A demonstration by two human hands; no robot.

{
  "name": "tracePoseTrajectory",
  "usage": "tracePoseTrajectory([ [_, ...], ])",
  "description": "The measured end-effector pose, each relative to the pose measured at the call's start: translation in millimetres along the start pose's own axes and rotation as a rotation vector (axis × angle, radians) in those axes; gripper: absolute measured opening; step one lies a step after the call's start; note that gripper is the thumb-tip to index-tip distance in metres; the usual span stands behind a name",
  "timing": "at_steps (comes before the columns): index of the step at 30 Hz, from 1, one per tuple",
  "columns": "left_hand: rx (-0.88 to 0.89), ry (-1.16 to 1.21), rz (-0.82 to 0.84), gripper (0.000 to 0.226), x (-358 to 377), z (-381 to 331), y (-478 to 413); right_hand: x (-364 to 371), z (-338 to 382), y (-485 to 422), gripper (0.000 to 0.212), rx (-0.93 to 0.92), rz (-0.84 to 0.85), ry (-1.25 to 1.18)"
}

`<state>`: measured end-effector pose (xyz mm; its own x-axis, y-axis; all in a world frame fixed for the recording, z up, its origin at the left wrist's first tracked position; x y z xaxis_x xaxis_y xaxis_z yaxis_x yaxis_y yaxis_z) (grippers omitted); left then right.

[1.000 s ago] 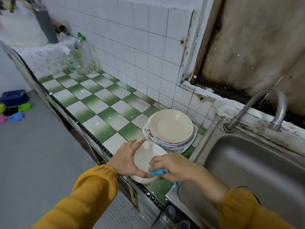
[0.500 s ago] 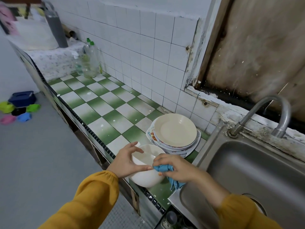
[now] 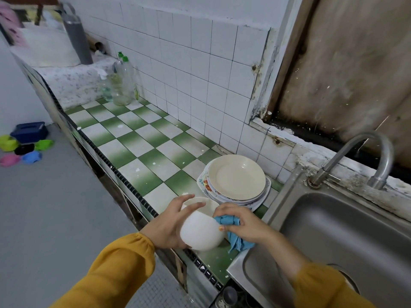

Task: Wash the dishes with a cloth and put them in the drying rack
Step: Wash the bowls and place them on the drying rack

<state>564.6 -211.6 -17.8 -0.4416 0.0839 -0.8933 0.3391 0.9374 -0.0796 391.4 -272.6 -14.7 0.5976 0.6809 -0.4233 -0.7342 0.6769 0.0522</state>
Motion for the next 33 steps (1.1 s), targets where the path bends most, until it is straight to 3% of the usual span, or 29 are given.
tracePoseTrajectory([
  [4, -0.039, 0.131, -0.097, 0.101, 2, 9, 2, -7, 3, 1, 0.058, -0.038, -0.121, 0.061],
  [7, -0.083, 0.217, -0.158, 0.1, 3, 13, 1, -8, 9, 2, 0.069, -0.044, -0.165, 0.245],
  [12, -0.148, 0.228, -0.23, 0.105, 3, 12, -3, 3, 19, 10, 0.065, -0.042, -0.196, 0.457],
  [17, -0.223, 0.238, -0.224, 0.109, 0, 12, -6, 12, 9, 14, 0.111, 0.098, -0.147, 0.57],
  [21, -0.312, 0.292, -0.272, 0.114, 1, 4, -7, 4, 13, 8, 0.099, 0.054, -0.26, 0.552],
  [25, -0.465, 0.344, -0.347, 0.123, -7, 5, -7, -11, 11, 5, 0.088, 0.123, -0.326, 0.393],
  [29, -0.575, 0.435, -0.463, 0.105, -19, 3, -7, -18, 11, 3, 0.067, 0.178, -0.428, 0.307],
  [33, -0.593, 0.485, -0.521, 0.084, -22, -7, -8, -18, 22, 2, 0.059, 0.158, -0.505, 0.207],
])
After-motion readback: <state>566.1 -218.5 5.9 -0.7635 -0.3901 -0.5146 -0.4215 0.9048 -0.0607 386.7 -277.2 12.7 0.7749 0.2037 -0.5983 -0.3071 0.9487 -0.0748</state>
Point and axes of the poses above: each hand's wrist, its own y-axis away from the middle knuckle, its own x-axis out of the palm, z = x × y, the point moved 7 cm from there along -y, towards the middle knuckle, and after that the axes turned 2 degrees about -y, right-handed, at the moved point
